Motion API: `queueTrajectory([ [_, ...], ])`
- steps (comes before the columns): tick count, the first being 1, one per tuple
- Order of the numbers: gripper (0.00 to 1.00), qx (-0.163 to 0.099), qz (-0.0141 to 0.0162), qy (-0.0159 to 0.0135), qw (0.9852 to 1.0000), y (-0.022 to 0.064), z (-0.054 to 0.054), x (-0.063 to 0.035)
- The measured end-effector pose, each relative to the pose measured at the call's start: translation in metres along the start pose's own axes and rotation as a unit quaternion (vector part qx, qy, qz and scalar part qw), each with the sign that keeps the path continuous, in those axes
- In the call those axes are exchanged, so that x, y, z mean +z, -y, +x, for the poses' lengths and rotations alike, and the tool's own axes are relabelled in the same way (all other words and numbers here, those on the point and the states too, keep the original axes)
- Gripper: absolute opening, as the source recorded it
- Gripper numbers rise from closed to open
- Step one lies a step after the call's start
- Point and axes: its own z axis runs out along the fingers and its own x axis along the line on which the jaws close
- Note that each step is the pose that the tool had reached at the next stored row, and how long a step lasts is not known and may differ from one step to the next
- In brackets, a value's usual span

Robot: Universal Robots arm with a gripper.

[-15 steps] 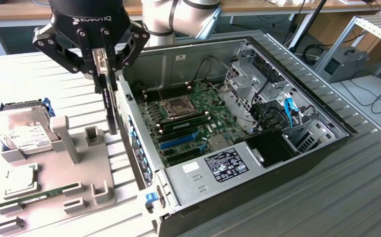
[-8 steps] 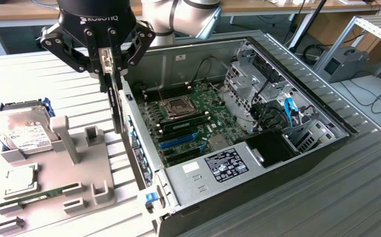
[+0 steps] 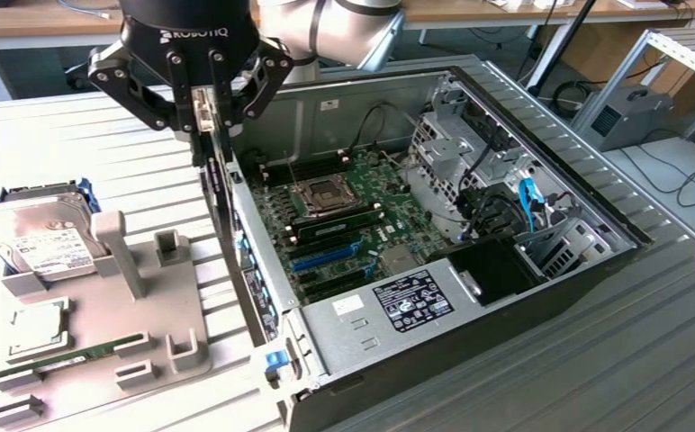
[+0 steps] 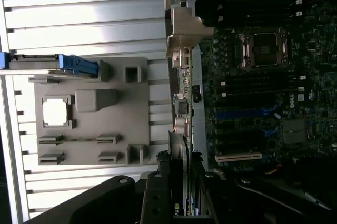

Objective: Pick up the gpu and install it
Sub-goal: 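Pick up the gpu and move the gpu toward the slot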

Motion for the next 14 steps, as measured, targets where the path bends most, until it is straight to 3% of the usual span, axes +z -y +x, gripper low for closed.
queueTrajectory([
  [14,0.26,0.000,0.0000,0.0000,1.0000,-0.0011,-0.015,0.0004],
])
